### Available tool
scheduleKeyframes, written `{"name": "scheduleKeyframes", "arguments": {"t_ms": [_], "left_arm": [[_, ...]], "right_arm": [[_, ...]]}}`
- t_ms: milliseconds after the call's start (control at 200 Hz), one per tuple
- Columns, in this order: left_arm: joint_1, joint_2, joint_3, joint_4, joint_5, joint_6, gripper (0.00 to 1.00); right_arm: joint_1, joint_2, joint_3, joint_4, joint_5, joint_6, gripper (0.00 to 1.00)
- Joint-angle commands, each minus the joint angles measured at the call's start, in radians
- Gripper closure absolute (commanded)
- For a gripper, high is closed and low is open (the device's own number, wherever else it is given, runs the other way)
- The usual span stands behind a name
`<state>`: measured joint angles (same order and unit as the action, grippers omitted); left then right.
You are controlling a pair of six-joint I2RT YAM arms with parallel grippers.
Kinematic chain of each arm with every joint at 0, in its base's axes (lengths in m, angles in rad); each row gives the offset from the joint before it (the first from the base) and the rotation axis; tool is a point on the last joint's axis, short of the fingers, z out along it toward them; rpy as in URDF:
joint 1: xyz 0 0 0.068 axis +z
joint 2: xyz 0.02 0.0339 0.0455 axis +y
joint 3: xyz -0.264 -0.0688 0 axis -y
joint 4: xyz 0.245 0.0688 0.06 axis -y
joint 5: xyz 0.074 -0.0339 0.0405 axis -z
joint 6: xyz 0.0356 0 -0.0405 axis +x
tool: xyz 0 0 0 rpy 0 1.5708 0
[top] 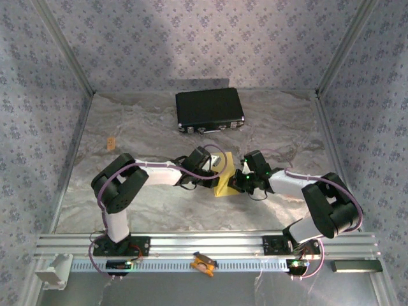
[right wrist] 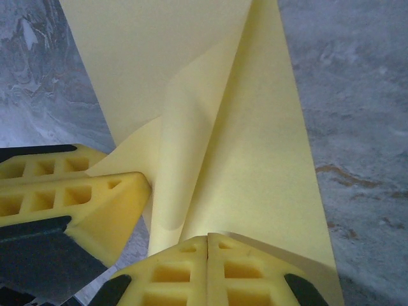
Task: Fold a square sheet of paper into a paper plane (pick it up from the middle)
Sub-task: Fold the triangle a second time at the center of the table.
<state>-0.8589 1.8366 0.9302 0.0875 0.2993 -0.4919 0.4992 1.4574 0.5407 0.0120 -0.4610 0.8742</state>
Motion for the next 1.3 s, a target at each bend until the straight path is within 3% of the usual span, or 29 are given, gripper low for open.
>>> {"name": "scheduleKeyframes", "arguments": {"t_ms": [0, 1299], "left_arm": [[0.004, -0.013, -0.01, 0.021, 0.015, -0.007, 0.95], [0.006, -0.004, 0.045, -0.004, -0.032, 0.024, 0.95]], "right_arm": [[-0.001, -0.003, 0.009, 0.012, -0.021, 0.02, 0.96], [-0.037, 0.044, 0.0, -0.067, 0.022, -0.049, 0.98]]}}
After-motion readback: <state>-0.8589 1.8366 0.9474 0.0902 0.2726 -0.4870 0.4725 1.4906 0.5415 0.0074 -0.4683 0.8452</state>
